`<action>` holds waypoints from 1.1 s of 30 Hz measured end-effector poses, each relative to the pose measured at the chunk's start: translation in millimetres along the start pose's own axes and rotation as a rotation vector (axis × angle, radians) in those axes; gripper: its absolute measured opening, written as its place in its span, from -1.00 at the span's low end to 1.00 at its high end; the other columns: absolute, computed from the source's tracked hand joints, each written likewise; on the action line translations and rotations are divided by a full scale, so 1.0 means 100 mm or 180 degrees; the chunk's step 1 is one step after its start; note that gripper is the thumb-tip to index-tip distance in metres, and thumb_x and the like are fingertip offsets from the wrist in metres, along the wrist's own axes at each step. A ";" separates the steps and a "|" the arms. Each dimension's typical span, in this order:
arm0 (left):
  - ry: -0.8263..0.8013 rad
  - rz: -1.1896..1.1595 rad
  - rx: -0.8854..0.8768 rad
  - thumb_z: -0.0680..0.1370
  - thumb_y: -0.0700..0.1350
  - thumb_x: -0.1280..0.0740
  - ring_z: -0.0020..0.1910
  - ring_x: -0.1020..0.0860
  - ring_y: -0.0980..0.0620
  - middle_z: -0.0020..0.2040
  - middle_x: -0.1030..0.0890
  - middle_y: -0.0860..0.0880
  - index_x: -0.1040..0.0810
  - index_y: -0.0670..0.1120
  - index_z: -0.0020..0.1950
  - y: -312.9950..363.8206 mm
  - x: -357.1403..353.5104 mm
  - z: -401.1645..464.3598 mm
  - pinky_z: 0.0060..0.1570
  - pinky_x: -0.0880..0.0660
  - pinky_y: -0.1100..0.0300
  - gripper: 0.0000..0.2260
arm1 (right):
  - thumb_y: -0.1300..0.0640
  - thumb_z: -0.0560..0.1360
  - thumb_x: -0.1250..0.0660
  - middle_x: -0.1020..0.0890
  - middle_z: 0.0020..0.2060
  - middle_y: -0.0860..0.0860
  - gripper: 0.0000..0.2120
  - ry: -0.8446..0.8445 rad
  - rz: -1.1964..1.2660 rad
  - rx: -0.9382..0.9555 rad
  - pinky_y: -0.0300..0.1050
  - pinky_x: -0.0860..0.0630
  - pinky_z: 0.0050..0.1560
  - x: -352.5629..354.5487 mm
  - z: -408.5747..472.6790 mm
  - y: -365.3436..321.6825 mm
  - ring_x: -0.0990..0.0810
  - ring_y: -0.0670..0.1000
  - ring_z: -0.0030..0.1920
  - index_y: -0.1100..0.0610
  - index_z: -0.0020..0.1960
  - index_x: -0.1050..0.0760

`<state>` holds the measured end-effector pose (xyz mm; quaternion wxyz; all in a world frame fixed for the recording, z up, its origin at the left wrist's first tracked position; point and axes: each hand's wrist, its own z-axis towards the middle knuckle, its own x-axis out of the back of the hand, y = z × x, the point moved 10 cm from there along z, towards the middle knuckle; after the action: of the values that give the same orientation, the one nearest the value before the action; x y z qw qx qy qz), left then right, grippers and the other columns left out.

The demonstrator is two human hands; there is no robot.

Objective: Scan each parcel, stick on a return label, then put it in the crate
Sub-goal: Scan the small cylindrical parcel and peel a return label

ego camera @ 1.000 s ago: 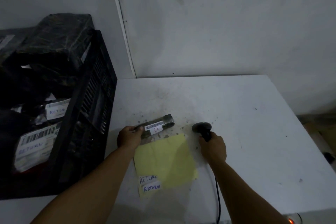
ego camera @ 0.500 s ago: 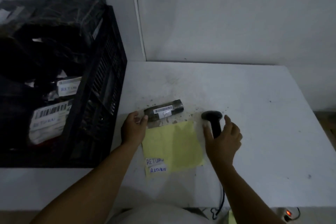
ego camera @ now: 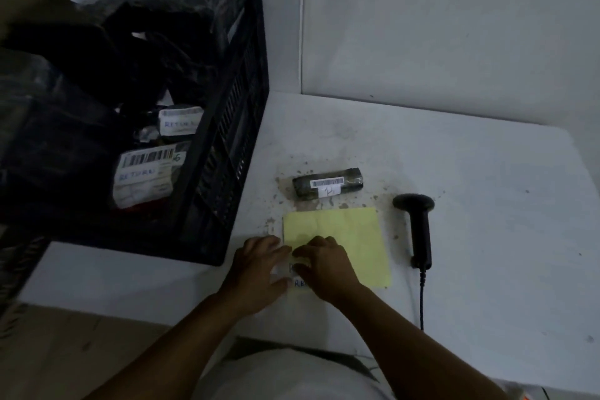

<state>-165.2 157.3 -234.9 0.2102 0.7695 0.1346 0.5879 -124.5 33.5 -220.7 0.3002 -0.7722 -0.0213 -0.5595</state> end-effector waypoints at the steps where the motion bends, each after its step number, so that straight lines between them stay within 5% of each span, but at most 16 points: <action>1: -0.0064 0.0084 0.0033 0.45 0.28 -0.33 0.44 -0.23 -0.05 0.49 -0.31 0.04 -0.39 0.09 0.49 -0.02 -0.06 -0.01 0.38 -0.25 0.02 -0.36 | -0.08 0.53 -0.33 -0.61 0.11 0.02 -0.71 -0.0016 -0.0053 0.0005 -0.04 -0.48 0.02 -0.02 0.01 0.00 -0.53 0.13 0.08 -0.06 0.20 -0.63; 8: 0.0017 0.0427 0.0106 0.39 0.36 -0.31 0.41 -0.20 -0.03 0.48 -0.25 0.07 -0.36 0.16 0.49 -0.02 -0.10 0.03 0.29 -0.26 0.01 -0.30 | 0.08 0.54 -0.28 -0.56 -0.12 0.02 -0.90 0.0042 -0.0320 0.0179 -0.08 -0.38 -0.21 -0.05 0.01 -0.03 -0.50 0.12 -0.11 0.01 -0.03 -0.57; 16: -0.0028 0.0585 0.0166 0.39 0.37 -0.36 0.42 -0.22 -0.05 0.48 -0.28 0.08 -0.37 0.21 0.48 0.01 -0.04 0.06 0.26 -0.27 0.02 -0.32 | 0.04 0.52 -0.20 -0.56 -0.14 -0.05 -0.86 0.0306 0.0264 0.0215 -0.09 -0.29 -0.17 0.03 -0.15 0.05 -0.40 0.01 -0.13 0.00 -0.06 -0.53; 19: -0.0079 0.0609 0.0203 0.40 0.37 -0.35 0.44 -0.20 -0.05 0.49 -0.26 0.08 -0.34 0.21 0.50 0.00 -0.06 0.06 0.28 -0.25 -0.01 -0.30 | 0.11 0.57 -0.23 -0.57 -0.17 -0.04 -0.91 0.0540 0.0672 -0.0003 -0.05 -0.41 -0.17 0.15 -0.21 0.18 -0.42 0.01 -0.14 0.01 -0.10 -0.48; 24: -0.0123 0.0624 0.0251 0.40 0.39 -0.32 0.45 -0.16 -0.04 0.49 -0.23 0.09 -0.30 0.21 0.53 -0.02 -0.08 0.07 0.31 -0.22 -0.02 -0.27 | 0.15 0.62 -0.27 -0.58 -0.13 -0.07 -0.88 0.1030 0.1654 -0.0673 -0.28 -0.39 -0.16 0.47 -0.26 0.58 -0.53 -0.09 -0.09 -0.03 -0.06 -0.42; 33: 0.0063 0.0152 0.0216 0.30 0.26 -0.53 0.35 -0.36 0.03 0.38 -0.45 0.11 -0.43 0.10 0.43 0.04 0.04 0.15 0.28 -0.28 0.09 -0.26 | 0.03 0.57 -0.37 -0.59 -0.22 -0.02 -0.88 0.0918 0.2407 -0.1037 -0.24 -0.48 -0.22 0.66 -0.14 0.76 -0.53 -0.13 -0.25 -0.01 -0.06 -0.43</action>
<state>-149.5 153.1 -233.3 0.1686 0.7733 0.1382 0.5954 -83.5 -55.8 -193.4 0.3581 -0.6770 0.3937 -0.5084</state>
